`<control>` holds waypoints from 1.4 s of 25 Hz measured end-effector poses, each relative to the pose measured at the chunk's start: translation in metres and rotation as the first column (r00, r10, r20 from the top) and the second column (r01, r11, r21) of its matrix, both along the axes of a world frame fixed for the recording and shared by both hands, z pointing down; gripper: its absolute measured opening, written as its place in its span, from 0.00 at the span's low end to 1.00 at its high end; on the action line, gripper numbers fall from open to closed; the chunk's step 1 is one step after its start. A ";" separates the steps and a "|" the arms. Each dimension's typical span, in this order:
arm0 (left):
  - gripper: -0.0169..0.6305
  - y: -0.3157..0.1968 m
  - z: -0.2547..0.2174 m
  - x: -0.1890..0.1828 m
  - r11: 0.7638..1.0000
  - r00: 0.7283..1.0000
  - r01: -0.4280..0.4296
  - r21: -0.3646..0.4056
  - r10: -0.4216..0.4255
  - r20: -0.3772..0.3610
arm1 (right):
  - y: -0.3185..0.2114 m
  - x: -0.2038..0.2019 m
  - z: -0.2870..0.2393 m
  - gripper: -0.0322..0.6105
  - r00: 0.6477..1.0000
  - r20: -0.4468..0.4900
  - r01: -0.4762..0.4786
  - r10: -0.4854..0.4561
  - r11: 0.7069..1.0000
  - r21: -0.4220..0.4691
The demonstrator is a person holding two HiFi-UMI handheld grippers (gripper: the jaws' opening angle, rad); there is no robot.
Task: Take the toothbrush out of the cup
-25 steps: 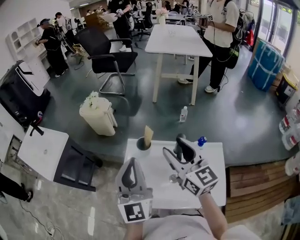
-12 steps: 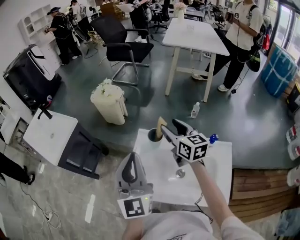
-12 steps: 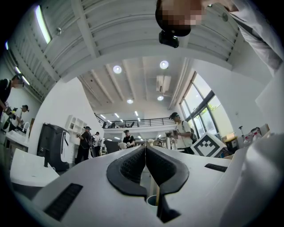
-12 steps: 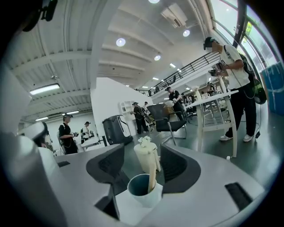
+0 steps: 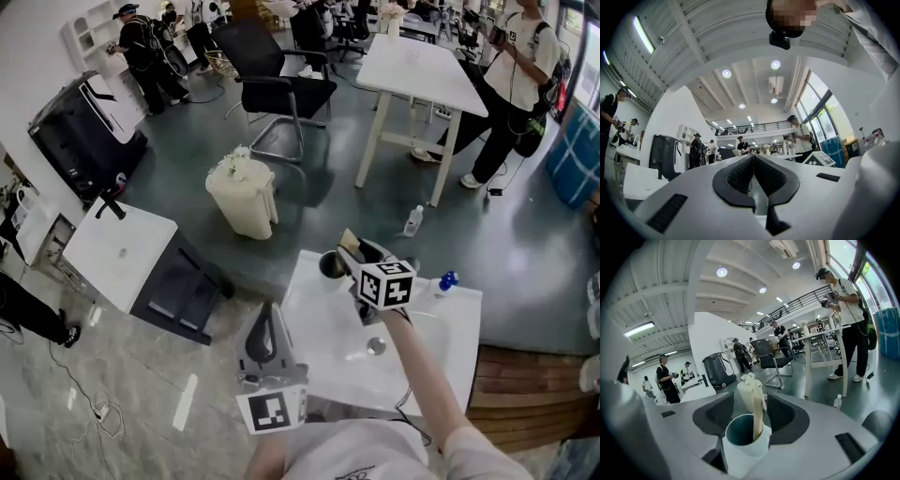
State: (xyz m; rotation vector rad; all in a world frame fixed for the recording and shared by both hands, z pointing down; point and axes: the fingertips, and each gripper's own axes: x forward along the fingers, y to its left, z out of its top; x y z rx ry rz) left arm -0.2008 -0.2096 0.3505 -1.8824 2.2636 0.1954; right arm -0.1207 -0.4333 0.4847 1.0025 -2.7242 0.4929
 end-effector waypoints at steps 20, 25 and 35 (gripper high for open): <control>0.05 0.023 0.015 -0.025 0.995 0.996 0.089 -0.038 -0.089 -0.005 | 0.001 -0.007 0.062 0.12 0.990 -0.133 -0.044 0.037 0.997 -0.055; 0.05 0.025 0.013 -0.025 0.996 0.996 0.086 -0.033 -0.087 -0.008 | 0.003 -0.007 0.060 0.11 0.990 -0.135 -0.044 0.037 0.998 -0.049; 0.05 0.021 0.013 -0.020 0.998 0.998 0.059 -0.031 -0.059 -0.021 | 0.001 -0.003 0.025 0.10 0.995 -0.052 -0.080 0.080 0.997 -0.010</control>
